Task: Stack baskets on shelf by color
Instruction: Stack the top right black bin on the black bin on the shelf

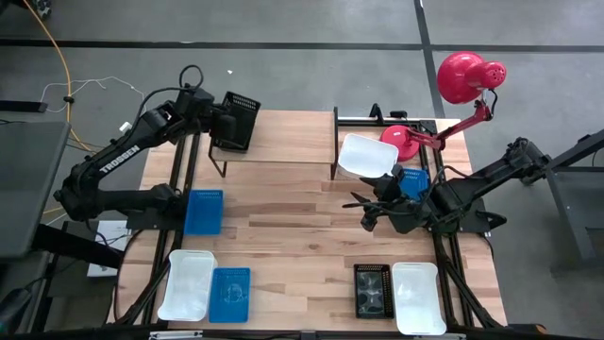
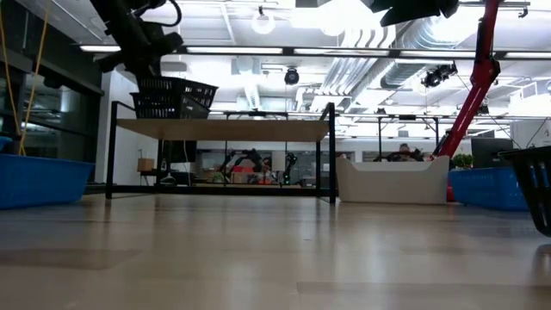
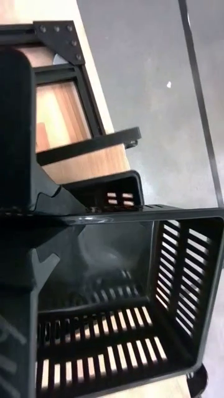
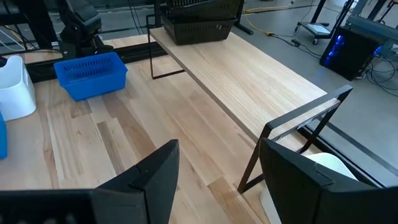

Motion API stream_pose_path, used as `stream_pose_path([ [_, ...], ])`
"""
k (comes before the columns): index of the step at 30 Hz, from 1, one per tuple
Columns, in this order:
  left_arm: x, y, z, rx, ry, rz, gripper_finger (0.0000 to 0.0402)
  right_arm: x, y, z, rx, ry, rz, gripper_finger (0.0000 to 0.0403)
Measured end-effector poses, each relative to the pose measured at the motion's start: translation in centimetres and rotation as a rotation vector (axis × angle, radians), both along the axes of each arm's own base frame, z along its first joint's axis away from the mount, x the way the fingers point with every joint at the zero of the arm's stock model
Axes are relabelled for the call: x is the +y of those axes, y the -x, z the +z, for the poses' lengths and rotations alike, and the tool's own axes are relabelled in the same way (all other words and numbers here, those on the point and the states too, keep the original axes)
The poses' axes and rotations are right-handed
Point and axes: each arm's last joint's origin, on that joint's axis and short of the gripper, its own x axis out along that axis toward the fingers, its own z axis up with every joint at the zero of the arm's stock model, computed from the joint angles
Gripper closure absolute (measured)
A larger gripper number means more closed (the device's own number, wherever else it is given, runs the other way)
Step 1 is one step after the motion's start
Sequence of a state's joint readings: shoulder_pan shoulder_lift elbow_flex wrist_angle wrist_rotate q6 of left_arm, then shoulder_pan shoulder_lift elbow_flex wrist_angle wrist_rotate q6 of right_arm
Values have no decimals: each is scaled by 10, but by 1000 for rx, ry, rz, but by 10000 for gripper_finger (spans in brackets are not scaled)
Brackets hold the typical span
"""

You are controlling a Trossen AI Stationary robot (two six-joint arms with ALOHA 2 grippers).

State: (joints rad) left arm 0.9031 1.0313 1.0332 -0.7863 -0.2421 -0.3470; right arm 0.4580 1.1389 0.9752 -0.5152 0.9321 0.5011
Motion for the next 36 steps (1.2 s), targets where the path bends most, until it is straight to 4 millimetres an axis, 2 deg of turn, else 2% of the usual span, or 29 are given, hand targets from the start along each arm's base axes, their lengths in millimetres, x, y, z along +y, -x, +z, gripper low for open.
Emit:
stream_pose_path([
  [36,-3,0,-1,-31,53,-56,401,-1,1,-2,-9,-23,-28,194],
])
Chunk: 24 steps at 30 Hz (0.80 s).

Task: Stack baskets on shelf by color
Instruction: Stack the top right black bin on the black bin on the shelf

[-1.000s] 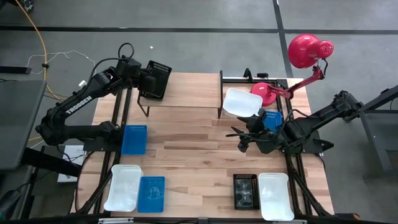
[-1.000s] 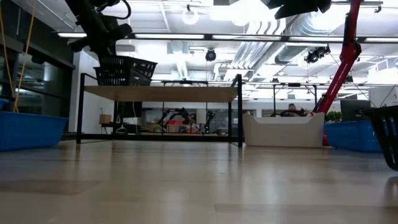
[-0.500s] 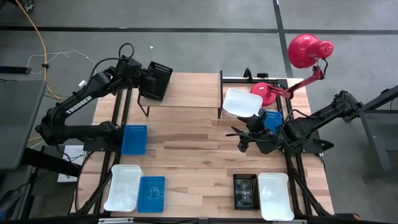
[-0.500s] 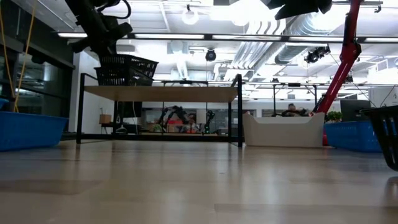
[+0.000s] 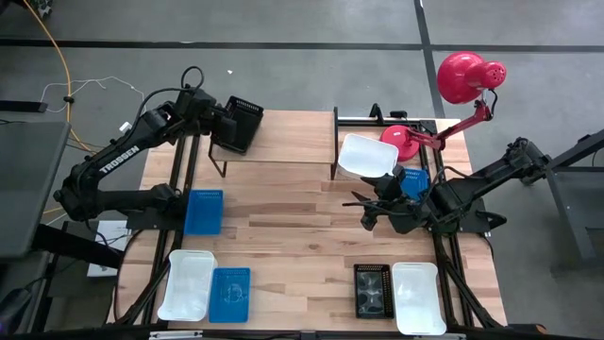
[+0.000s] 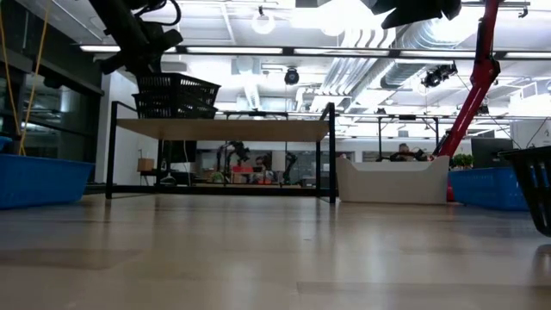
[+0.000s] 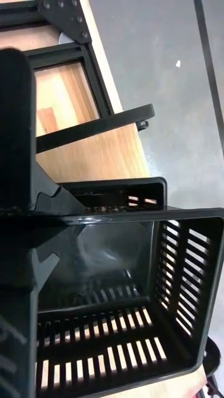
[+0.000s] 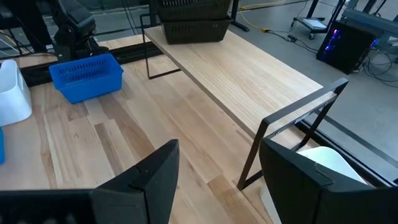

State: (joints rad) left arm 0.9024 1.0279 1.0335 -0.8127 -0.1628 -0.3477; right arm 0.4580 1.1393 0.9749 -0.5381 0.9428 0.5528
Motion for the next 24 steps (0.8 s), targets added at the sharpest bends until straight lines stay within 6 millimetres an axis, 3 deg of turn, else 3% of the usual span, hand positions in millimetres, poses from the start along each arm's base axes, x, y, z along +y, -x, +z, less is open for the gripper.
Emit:
stream_pose_path([
  [24,-8,4,4,-61,29,-41,401,0,0,-1,4,-13,8,194],
])
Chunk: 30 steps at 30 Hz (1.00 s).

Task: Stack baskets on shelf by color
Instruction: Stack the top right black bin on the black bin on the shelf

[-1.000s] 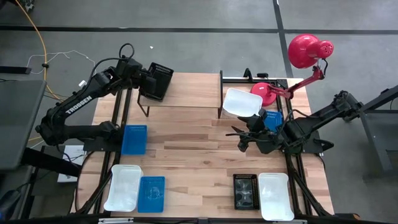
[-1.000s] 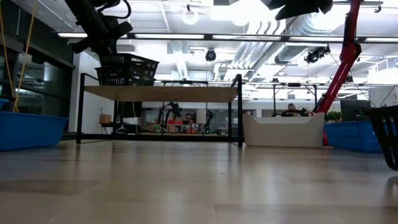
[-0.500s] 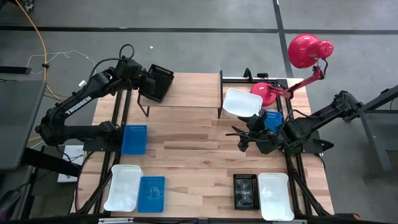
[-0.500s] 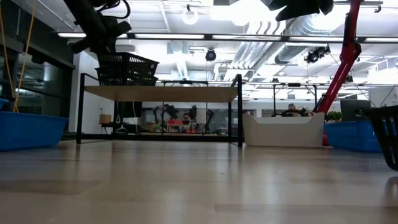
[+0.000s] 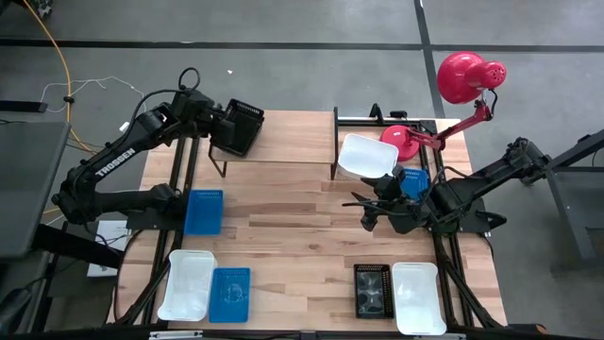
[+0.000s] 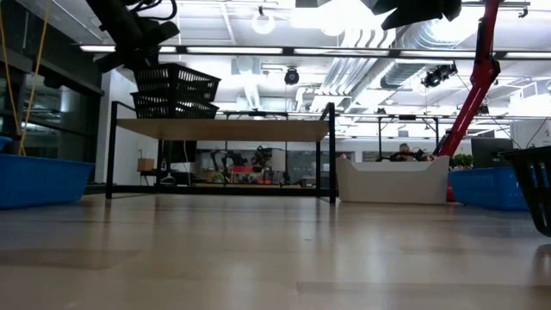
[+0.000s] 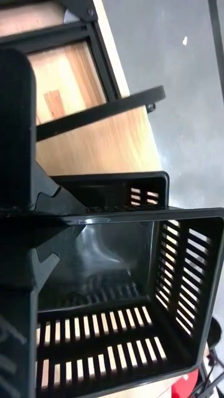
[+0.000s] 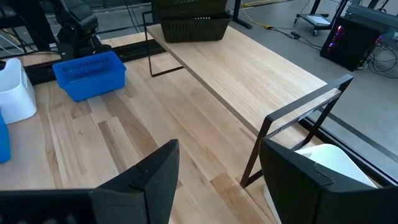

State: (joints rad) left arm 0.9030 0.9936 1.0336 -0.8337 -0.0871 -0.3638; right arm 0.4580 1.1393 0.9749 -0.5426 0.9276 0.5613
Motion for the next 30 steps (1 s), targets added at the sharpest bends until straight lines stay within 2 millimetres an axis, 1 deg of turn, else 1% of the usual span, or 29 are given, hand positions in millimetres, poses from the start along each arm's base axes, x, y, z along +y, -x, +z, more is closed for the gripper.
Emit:
stream_pose_path([
  [12,-1,-1,0,-38,30,-22,401,0,0,0,8,-11,15,194],
  [27,-1,-1,0,-21,17,-39,401,0,1,-2,15,-9,2,194],
  [30,0,-1,0,-5,-2,-15,397,0,1,-2,15,-9,2,194],
])
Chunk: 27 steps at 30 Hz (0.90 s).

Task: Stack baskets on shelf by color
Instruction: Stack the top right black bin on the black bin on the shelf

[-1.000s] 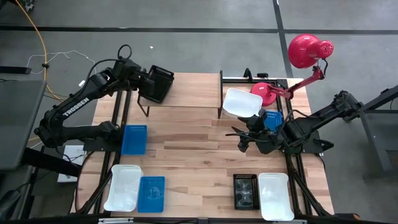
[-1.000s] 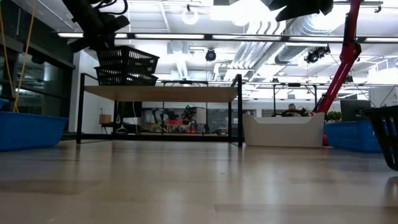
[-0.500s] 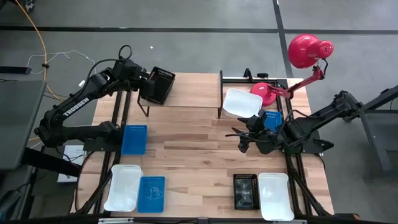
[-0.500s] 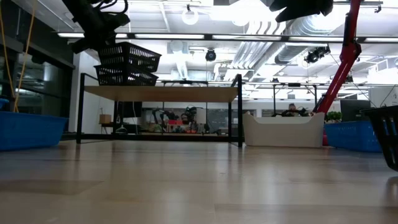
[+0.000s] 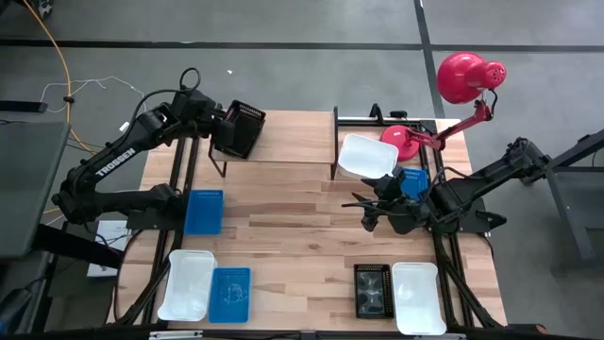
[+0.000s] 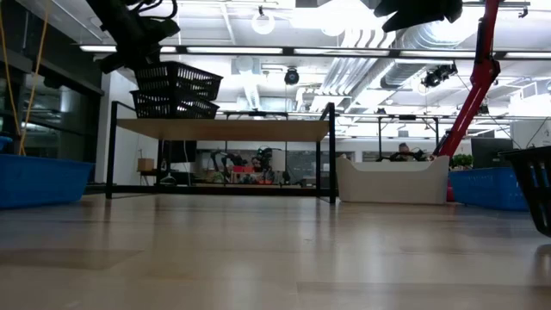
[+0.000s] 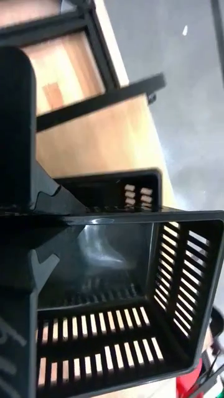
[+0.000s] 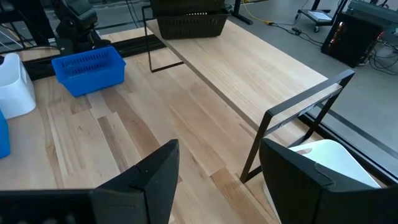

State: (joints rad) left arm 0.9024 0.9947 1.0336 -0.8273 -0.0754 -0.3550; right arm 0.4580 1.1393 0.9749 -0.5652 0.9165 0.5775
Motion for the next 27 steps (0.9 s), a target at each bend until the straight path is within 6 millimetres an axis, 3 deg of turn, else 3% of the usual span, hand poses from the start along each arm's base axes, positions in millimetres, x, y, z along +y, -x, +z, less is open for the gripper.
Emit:
stream_pose_path([
  [12,1,-2,1,-19,-9,-35,358,0,0,0,1,1,0,194],
  [27,2,-3,5,-35,-54,-58,273,0,0,0,-1,-2,-1,194],
])
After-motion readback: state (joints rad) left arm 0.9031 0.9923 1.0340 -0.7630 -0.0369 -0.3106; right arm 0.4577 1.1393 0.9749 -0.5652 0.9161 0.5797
